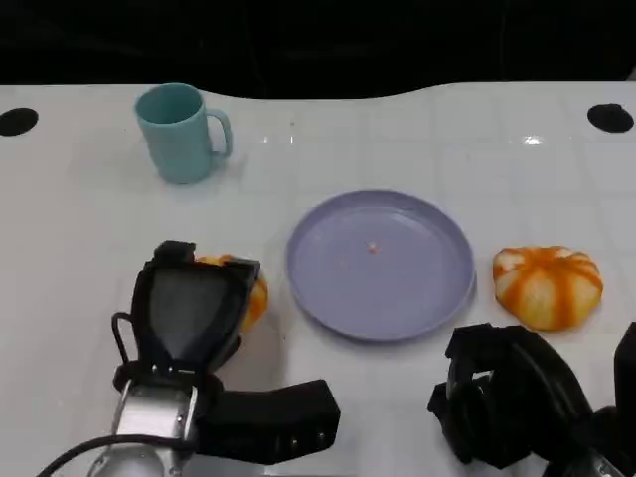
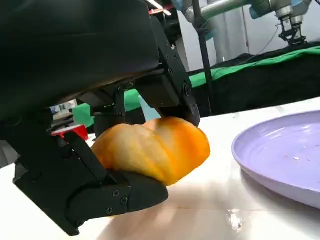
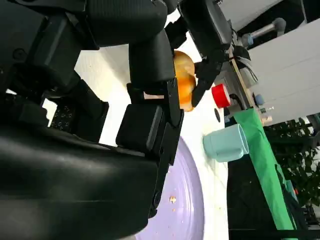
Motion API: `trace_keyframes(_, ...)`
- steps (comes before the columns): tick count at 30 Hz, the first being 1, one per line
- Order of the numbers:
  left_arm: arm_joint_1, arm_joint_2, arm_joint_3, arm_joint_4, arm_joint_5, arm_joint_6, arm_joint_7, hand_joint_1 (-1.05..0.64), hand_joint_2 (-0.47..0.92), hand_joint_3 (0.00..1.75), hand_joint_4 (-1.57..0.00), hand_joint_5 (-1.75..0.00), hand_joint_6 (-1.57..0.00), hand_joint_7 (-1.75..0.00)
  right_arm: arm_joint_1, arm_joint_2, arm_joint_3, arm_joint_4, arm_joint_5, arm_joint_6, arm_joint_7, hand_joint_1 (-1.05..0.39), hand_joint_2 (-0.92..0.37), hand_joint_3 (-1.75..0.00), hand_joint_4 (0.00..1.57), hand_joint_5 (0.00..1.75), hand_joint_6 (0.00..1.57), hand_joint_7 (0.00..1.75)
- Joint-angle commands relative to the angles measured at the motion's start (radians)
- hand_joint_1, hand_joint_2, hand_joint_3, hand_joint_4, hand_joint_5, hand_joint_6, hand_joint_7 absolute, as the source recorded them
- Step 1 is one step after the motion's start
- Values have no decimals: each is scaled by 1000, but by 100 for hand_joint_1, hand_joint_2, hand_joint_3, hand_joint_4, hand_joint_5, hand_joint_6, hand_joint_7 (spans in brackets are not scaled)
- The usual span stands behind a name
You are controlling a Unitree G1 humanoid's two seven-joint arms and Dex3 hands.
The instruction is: Grasp the bread from the table and place it into the plate.
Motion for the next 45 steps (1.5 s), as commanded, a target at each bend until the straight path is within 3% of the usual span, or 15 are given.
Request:
trace_keyframes(1, -9, 12, 39, -15, -34, -26, 40, -20, 27, 139, -115, -175, -105, -87, 2, -12, -12, 8, 10, -7, 3, -105, -6, -143, 150, 142, 157, 100)
trace_keyframes(2, -13, 11, 45, -13, -42, -37, 48, -21, 29, 140, -116, -175, -94, -118, 1, -10, -12, 11, 12, -7, 5, -105, -7, -143, 150, 142, 157, 100)
trace_keyframes(5, -31, 13, 53, -3, -53, -62, 74, -22, 32, 138, -115, -175, -81, -161, -3, -8, -13, 21, 11, -13, 8, -105, -6, -142, 148, 142, 157, 99)
trace_keyframes(8, -57, 2, 66, 16, -71, -101, 124, -24, 31, 143, -116, -175, -77, -173, -6, -7, -13, 27, 10, -18, 9, -105, -6, -142, 148, 142, 157, 98)
trace_keyframes(13, -108, -4, 62, 56, -80, -151, 189, -28, 21, 148, -117, -175, -78, -167, -7, -6, -13, 25, 8, -11, 2, -105, -5, -142, 148, 142, 157, 98)
trace_keyframes(19, -143, -20, 59, 85, -94, -175, 194, -33, 26, 145, -119, -175, -85, -146, -5, -4, -12, 24, 8, -9, 1, -105, -4, -145, 148, 142, 157, 99)
trace_keyframes(24, -164, -30, 53, 96, -102, -200, 200, -34, 23, 147, -119, -175, -81, -173, -2, 0, -10, 16, 9, 11, -9, -105, -1, -146, 148, 143, 157, 100)
trace_keyframes(35, -240, -93, 18, 181, -135, -298, 228, -36, 25, 144, -118, -175, -80, -175, 22, -5, -3, -13, -1, 14, -14, -105, 0, -148, 150, 143, 157, 101)
trace_keyframes(39, -284, -124, -1, 250, -139, -313, 231, -37, 23, 145, -121, -175, -88, -154, 25, -9, -1, -16, -4, 11, -15, -105, -1, -148, 151, 142, 157, 102)
trace_keyframes(44, -336, -169, -29, 336, -141, -314, 241, -37, 25, 146, -121, -175, -88, -157, 28, -11, 1, -20, -5, 9, -18, -105, -2, -148, 149, 142, 157, 102)
trace_keyframes(45, -347, -177, -35, 356, -140, -311, 240, -36, 26, 143, -121, -175, -89, -148, 29, -10, 2, -23, -5, 11, -20, -105, -2, -148, 149, 142, 157, 102)
